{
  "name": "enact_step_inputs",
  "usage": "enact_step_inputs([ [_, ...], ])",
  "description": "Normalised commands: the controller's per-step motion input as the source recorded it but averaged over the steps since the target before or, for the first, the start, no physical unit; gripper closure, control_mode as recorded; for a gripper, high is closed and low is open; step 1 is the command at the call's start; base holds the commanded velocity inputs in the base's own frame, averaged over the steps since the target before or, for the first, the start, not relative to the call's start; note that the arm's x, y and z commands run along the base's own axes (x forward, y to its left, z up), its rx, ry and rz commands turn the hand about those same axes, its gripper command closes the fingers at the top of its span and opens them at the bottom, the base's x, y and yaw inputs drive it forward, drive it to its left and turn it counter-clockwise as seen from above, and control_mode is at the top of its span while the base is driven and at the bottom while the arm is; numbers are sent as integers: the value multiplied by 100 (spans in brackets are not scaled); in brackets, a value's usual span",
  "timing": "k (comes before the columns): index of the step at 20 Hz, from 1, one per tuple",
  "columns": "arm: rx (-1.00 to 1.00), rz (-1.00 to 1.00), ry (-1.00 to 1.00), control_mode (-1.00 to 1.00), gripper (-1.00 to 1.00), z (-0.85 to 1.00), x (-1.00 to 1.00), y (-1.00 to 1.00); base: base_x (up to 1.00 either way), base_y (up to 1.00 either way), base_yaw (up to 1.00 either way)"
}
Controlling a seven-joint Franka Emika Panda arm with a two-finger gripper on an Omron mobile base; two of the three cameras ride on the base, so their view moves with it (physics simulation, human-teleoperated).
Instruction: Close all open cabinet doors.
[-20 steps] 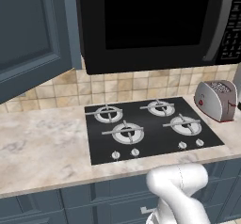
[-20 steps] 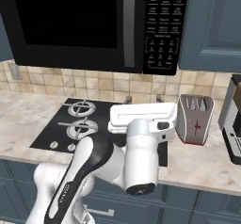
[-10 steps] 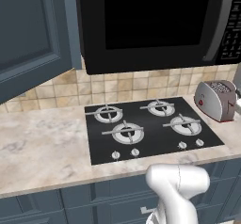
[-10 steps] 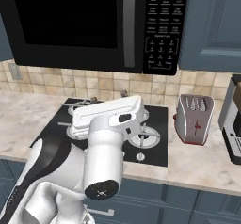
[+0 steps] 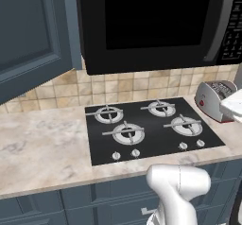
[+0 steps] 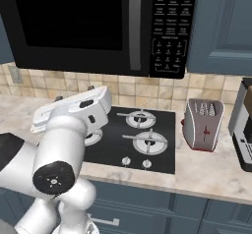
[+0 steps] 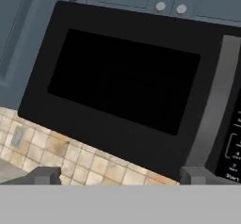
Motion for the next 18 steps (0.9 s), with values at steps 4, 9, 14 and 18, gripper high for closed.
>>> enact_step_inputs([
  [4, -2, -3, 5, -100, -100, 0, 0, 100, 0, 0, 0],
  [9, -2, -7, 1, -100, -100, -2, 0, 100, 0, 0, 0],
  [14, 0, -5, 0, -100, -100, -6, -9, 99, 0, 0, 0],
  [18, 4, -2, -1, -100, -100, -10, -73, 74, 0, 0, 0],
])
